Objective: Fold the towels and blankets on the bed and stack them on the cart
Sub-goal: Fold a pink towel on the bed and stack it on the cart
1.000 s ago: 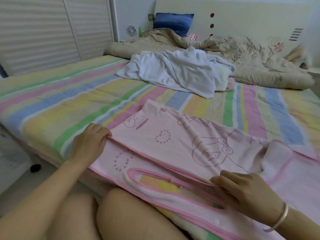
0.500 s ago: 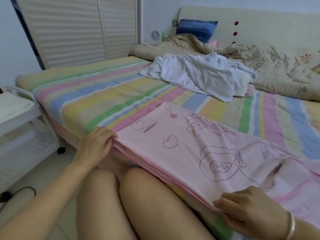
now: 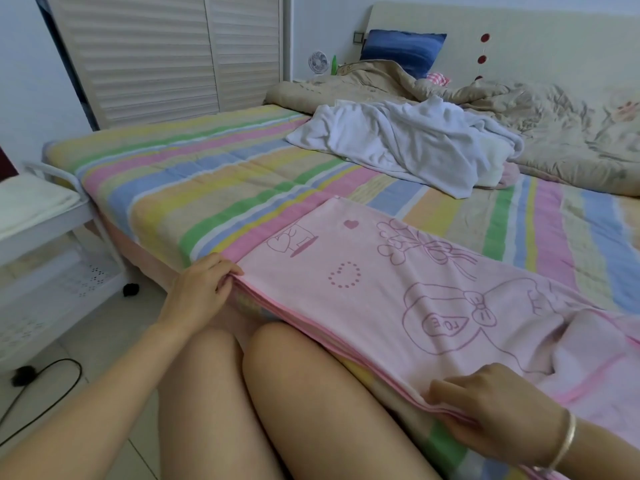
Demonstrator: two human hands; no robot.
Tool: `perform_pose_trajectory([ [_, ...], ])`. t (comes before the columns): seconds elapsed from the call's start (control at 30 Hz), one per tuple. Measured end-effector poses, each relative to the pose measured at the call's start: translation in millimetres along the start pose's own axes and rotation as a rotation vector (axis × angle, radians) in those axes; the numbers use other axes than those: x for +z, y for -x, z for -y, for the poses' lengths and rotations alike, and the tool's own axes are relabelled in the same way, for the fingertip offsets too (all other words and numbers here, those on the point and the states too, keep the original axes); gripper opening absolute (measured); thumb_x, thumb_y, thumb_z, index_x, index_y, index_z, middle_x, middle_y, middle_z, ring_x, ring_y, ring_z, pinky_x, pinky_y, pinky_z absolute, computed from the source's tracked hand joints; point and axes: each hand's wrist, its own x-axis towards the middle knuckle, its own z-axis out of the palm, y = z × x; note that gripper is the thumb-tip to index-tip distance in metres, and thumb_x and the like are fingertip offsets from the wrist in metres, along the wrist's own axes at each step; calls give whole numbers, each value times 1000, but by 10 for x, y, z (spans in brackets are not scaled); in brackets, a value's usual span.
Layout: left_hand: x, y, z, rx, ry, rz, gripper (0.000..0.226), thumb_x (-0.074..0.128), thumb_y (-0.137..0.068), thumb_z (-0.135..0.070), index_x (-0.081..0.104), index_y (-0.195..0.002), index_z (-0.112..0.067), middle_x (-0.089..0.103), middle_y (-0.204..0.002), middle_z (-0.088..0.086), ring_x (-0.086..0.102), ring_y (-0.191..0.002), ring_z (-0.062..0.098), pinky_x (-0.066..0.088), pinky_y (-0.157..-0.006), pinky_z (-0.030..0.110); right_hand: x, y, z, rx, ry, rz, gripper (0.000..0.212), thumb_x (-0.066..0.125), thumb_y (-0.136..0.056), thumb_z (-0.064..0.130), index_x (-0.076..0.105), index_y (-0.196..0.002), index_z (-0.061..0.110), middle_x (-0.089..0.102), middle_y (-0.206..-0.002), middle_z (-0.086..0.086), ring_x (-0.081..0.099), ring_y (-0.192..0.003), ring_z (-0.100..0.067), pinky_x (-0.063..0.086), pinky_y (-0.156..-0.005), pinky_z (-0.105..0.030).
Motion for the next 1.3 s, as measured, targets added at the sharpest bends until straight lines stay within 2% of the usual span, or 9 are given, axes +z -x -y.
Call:
perform_pose_trajectory([
  [0.33,-61,-12,-164,-27,-52,2,22,69,-80,-6,70,-96,-22,64,-100,-7,65,-78,21,52,-56,33,-175,-23,3,20,-23,38,15,60,-58,31,54,-72,29,53,-56,6,47,-52,-17,34,-40,-22],
  [0.53,-60,48,-217,14,-62,1,24,67,-77,-1,69,-93,-20,60,-95,-7,61,-86,18,52,-56,36,-309,16,-17,32,-55,114,18,61,-52,36,56,-69,30,50,-51,3,48,-52,-15,19,-47,-11],
  [0.67,-24,87,-242,35,-69,20,25,67,-76,1,68,-90,-19,59,-92,-7,59,-87,17,52,-55,37,-302,69,-29,14,-69,137,19,60,-53,37,55,-70,30,45,-50,0,44,-51,-15,17,-46,-9],
  [0.8,-11,128,-251,-4,-142,31,24,69,-76,0,69,-89,-20,64,-92,-6,62,-90,21,53,-55,37,-132,106,-28,29,-72,133,20,60,-62,40,53,-80,34,54,-51,7,50,-50,-14,28,-44,-13],
  [0.9,-31,126,-327,-86,-221,-18,17,70,-76,-4,68,-86,-18,64,-90,-3,62,-87,22,48,-49,33,12,165,-35,55,-58,114,22,58,-70,43,51,-89,36,58,-55,8,53,-48,-15,43,-44,-24],
  [1.0,-84,63,-412,-107,-277,-80,16,69,-74,-4,62,-84,-14,57,-86,1,58,-83,25,39,-44,30,-2,175,-34,61,-22,64,23,59,-66,42,54,-88,36,54,-50,8,51,-45,-14,42,-41,-23],
  [1.1,-98,21,-404,-85,-331,-67,15,69,-73,-2,62,-83,-11,54,-84,5,57,-81,28,39,-42,32,-23,145,-14,46,-18,22,23,60,-63,40,57,-86,36,49,-45,6,48,-42,-13,36,-40,-20],
  [1.17,-42,56,-368,-108,-363,-14,14,69,-75,0,66,-83,-11,58,-85,6,58,-83,29,37,-46,30,1,115,1,39,-43,31,24,60,-63,39,57,-86,35,50,-45,5,48,-42,-13,38,-39,-21],
  [1.3,76,135,-399,-289,-328,126,29,58,-83,-2,74,-101,-18,65,-102,4,56,-104,28,41,-67,33,7,97,-9,53,-144,96,20,60,-71,42,59,-89,35,55,-50,11,53,-48,-11,31,-43,-14],
])
